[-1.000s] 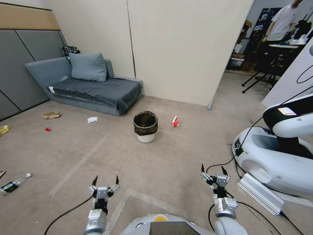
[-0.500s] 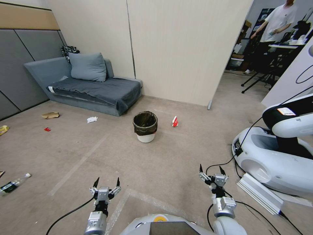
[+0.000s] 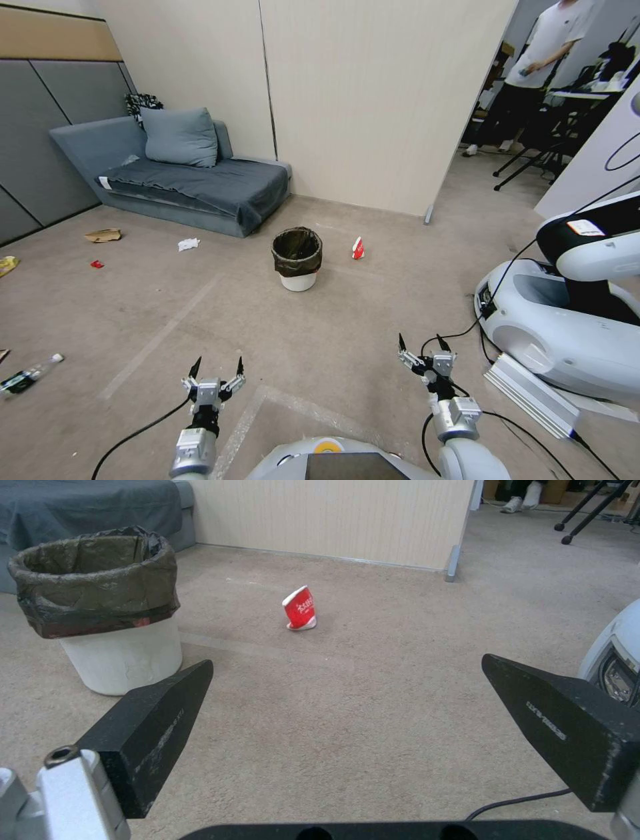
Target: Pick up the trash bin, then pick up the garbage from the floor and place it into the trash bin.
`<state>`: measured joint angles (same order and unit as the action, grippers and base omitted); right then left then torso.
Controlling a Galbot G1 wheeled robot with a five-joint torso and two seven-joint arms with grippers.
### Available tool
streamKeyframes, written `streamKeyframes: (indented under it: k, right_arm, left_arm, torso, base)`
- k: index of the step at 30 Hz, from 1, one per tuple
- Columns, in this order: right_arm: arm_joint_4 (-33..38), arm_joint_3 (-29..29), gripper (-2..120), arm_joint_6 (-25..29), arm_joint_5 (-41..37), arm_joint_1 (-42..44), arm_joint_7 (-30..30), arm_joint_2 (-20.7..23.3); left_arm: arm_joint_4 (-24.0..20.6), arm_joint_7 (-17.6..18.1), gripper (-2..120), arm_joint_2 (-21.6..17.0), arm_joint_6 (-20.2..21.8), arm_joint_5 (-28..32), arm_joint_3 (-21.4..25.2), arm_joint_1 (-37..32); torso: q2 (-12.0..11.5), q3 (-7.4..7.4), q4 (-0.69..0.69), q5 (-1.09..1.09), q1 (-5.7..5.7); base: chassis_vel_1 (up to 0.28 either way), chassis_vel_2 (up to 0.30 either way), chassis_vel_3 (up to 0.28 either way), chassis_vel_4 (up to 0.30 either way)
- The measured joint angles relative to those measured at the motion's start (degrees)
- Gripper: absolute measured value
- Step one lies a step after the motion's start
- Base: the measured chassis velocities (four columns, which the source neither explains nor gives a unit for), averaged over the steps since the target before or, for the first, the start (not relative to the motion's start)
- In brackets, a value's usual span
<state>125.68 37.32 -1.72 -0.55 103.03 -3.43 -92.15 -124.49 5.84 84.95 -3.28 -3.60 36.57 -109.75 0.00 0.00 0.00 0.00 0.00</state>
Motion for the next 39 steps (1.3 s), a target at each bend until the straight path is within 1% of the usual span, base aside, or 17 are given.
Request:
streamKeyframes:
  k: [8, 20, 39]
  right_arm:
    - [-0.02, -0.3, 100, 0.58, 0.62, 0.62, 0.23, 0.0]
    - [-0.89, -0.04, 100, 2.98, 1.31, 1.6, 1.08, 0.01]
    - [-1.99, -0.24, 100, 4.31, 2.64, 1.81, 1.67, 0.01]
  left_arm:
    - [-0.05, -0.04, 100, 0.06, 0.06, -0.31, -0.34, -0.23]
    - [-0.33, -0.25, 100, 0.06, -0.11, -0.7, -0.35, -0.82]
    - [1.15, -0.57, 100, 0.83, -1.4, -1.58, -0.69, -1.23]
  torso:
    - [0.0, 0.0, 0.0, -0.01, 0.0]
    - [0.0, 0.0, 0.0, 0.0, 0.0]
    - [0.0, 0.0, 0.0, 0.0, 0.0]
  base:
    - [0.0, 0.0, 0.0, 0.0]
    - [0.0, 0.0, 0.0, 0.0]
    - [-0.075, 0.078, 0.085, -0.081]
